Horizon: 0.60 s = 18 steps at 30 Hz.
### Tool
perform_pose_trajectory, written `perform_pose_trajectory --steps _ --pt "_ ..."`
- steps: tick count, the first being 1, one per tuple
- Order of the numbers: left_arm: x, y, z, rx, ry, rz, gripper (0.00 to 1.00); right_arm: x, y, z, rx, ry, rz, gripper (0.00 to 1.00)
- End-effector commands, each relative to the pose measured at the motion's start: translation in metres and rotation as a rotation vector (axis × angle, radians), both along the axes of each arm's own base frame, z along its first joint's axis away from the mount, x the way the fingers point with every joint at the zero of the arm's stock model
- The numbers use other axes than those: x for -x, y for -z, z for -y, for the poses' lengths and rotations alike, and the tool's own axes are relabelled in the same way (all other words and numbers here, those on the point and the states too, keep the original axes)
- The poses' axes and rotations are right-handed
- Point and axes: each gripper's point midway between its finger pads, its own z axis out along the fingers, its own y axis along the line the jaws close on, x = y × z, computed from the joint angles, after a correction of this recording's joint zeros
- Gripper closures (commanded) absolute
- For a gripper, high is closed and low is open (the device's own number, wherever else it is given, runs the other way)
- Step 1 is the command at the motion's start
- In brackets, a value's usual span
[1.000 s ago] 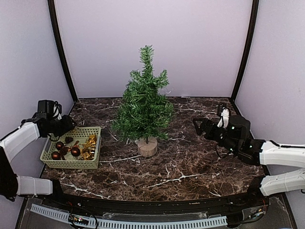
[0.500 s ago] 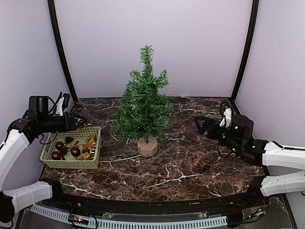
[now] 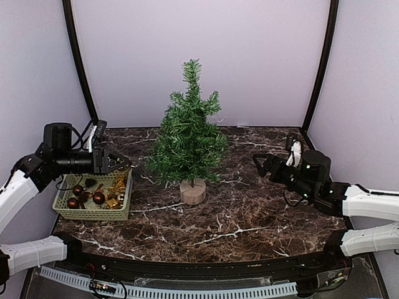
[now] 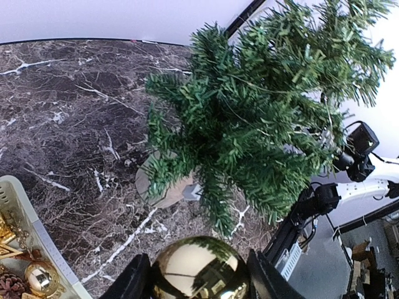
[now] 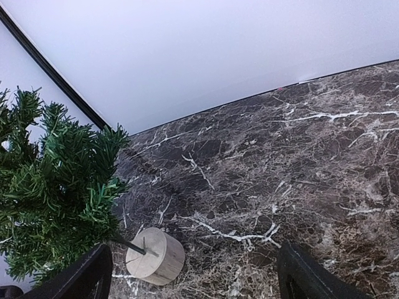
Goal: Decorate the small christmas tree
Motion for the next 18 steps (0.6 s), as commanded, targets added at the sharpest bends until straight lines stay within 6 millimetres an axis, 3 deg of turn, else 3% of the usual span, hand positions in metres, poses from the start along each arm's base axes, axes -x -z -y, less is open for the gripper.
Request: perform_pose_trajectory --steps 1,8,13,18 --pt "-0.023 -0.005 -0.003 0.012 -0.084 0.02 0.54 -0.002 -0.013 -0.003 -0.042 -0.011 0.028 0.07" --pt "-0.05 0.006 -0.01 -0.024 -0.179 -0.011 0.54 -0.003 -0.012 -0.003 -0.049 -0.006 0.026 0.08" --pt "-0.051 0.008 0.0 -0.02 -0.11 0.014 0.53 -0.004 -0.009 -0.004 -0.041 -0.006 0.021 0.08" --pt "-0.054 0.018 -0.01 -0.085 -0.16 -0.014 0.53 -0.004 -0.008 -0.004 -0.038 -0.006 0.018 0.08"
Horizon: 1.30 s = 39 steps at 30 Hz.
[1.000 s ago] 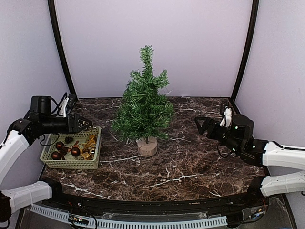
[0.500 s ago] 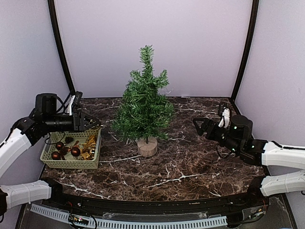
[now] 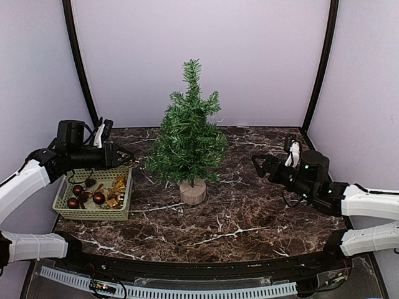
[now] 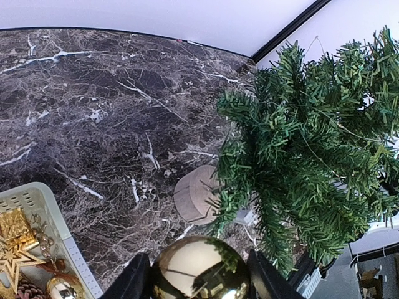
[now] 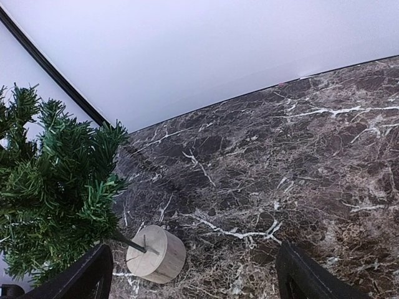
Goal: Decorate the small christmas tree
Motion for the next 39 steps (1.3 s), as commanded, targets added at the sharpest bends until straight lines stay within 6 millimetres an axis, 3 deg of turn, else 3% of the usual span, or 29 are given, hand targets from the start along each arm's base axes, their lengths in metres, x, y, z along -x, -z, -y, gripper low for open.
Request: perform_pose_trajectory --steps 1,4,8,15,24,39 --pt "-0.005 -0.009 -0.005 -0.038 -0.024 0.034 0.53 -0.004 -0.013 -0.001 -0.035 0.005 0.034 0.08" --pt "-0.008 -0.004 -0.009 -0.06 -0.049 0.021 0.53 -0.004 -0.015 -0.001 -0.036 0.003 0.039 0.08" --pt "-0.012 0.003 -0.03 -0.164 -0.146 0.006 0.53 -0.004 -0.016 -0.001 -0.038 0.004 0.041 0.08" --pt "-0.013 -0.004 -0.051 -0.232 -0.243 0.021 0.53 -0.004 -0.014 0.0 -0.036 0.006 0.037 0.08" --pt "-0.005 -0.011 -0.016 -0.105 -0.059 0.049 0.52 -0.004 -0.015 -0.002 -0.04 0.001 0.04 0.08" --pt "-0.004 -0.011 0.007 -0.024 0.019 0.03 0.53 -0.001 -0.014 0.002 -0.047 0.009 0.041 0.08"
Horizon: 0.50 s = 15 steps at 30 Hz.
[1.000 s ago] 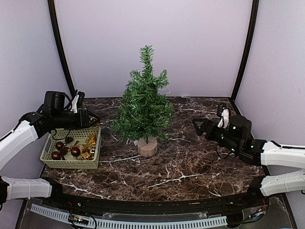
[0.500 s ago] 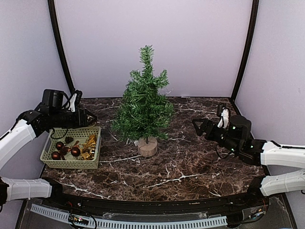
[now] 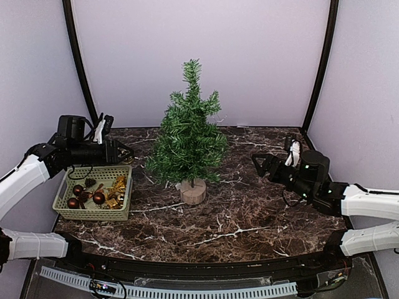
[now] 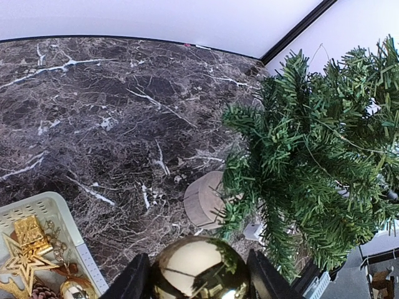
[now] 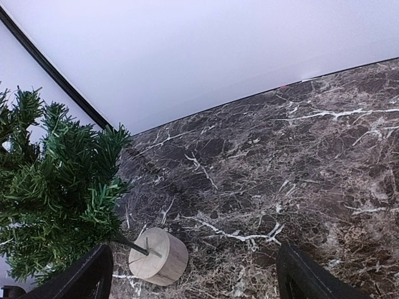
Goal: Decorate the small christmas tree
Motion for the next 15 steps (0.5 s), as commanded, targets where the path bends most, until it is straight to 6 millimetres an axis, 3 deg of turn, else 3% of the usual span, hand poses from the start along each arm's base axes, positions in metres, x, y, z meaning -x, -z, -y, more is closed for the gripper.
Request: perform_pose_trajectory --steps 1,15 --pt "0.003 -0.001 0.011 0.031 0.045 0.007 0.53 0.0 -0.011 0.003 -0.038 0.008 0.033 0.08" --pt "0.0 0.006 0.031 0.035 0.083 -0.005 0.53 0.003 -0.013 0.006 -0.047 0.013 0.037 0.08"
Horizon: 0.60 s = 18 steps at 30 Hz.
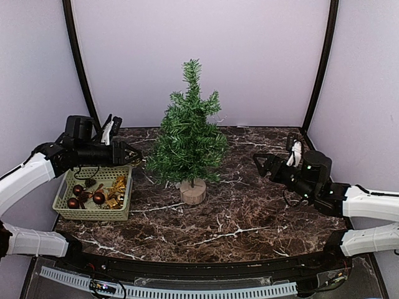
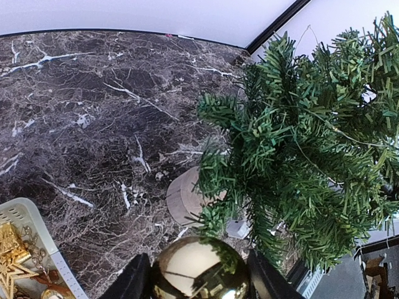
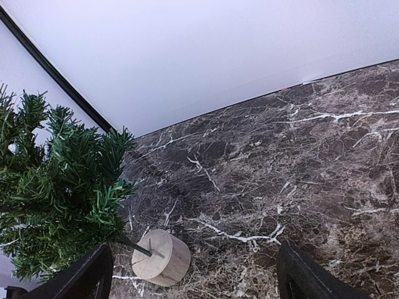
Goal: Decorate the small christmas tree
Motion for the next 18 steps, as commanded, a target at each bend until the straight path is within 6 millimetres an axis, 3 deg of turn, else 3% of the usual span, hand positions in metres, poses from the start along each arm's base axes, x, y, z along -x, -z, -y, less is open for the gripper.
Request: perform_pose_trajectory --steps 1,18 --pt "-0.001 0.0 0.008 0.012 0.015 0.011 0.53 0.0 -0.009 0.004 -0.033 0.012 0.027 0.08" --pt "-0.009 0.011 0.014 0.005 0.014 0.018 0.53 0.007 -0.017 -0.003 -0.03 -0.035 0.061 0.09"
